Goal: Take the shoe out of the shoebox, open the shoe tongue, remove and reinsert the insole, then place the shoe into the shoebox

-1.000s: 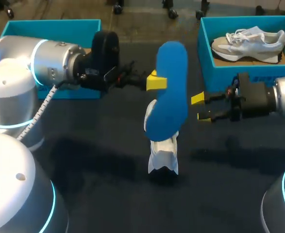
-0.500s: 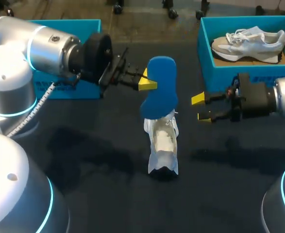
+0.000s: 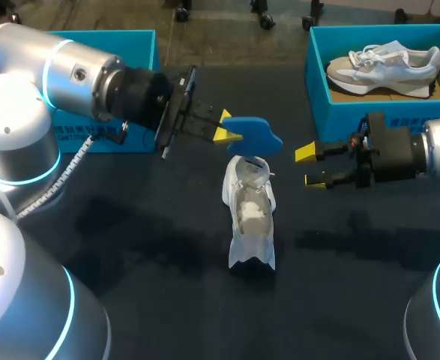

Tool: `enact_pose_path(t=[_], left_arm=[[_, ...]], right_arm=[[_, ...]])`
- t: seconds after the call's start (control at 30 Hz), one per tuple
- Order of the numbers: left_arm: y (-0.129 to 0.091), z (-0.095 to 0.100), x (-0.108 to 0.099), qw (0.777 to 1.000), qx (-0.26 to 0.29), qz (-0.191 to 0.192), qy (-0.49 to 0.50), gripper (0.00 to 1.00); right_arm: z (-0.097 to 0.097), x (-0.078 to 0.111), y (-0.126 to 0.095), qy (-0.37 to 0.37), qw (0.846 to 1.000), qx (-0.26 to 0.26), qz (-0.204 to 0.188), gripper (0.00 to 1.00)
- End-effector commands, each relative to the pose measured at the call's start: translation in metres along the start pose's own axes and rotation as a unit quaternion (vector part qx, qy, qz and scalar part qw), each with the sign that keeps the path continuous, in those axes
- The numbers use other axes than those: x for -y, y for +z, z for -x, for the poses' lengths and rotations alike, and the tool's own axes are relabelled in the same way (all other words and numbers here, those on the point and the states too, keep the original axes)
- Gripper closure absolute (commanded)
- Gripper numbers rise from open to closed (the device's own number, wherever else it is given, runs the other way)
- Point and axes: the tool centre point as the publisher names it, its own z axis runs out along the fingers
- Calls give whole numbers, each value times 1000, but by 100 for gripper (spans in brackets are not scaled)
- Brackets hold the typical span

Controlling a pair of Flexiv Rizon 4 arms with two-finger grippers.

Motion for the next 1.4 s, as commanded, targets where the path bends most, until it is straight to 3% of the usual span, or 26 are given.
enact_pose_path(t=[0.03,0.47,0.53,0.77,0.97,1.33,1.4], left_arm=[[-4,-1,-3,978,-9,-34,206,100],[-4,-1,-3,978,-9,-34,206,100],[-4,-11,-11,973,-22,-24,227,100],[-13,-30,-29,944,-26,28,327,100],[-20,-43,-47,914,-30,69,399,100],[-23,-60,-82,872,-44,131,469,100],[-22,-62,-88,863,-48,137,484,100]], right_arm=[[0,1,1,0,1000,0,1,0],[0,1,1,0,1000,0,1,0],[0,1,1,0,1000,0,1,0],[-2,9,-7,25,999,-1,42,0],[-4,9,-11,41,997,-32,65,0],[-27,3,-1,46,997,-32,52,0],[-29,1,2,47,997,-34,47,14]])
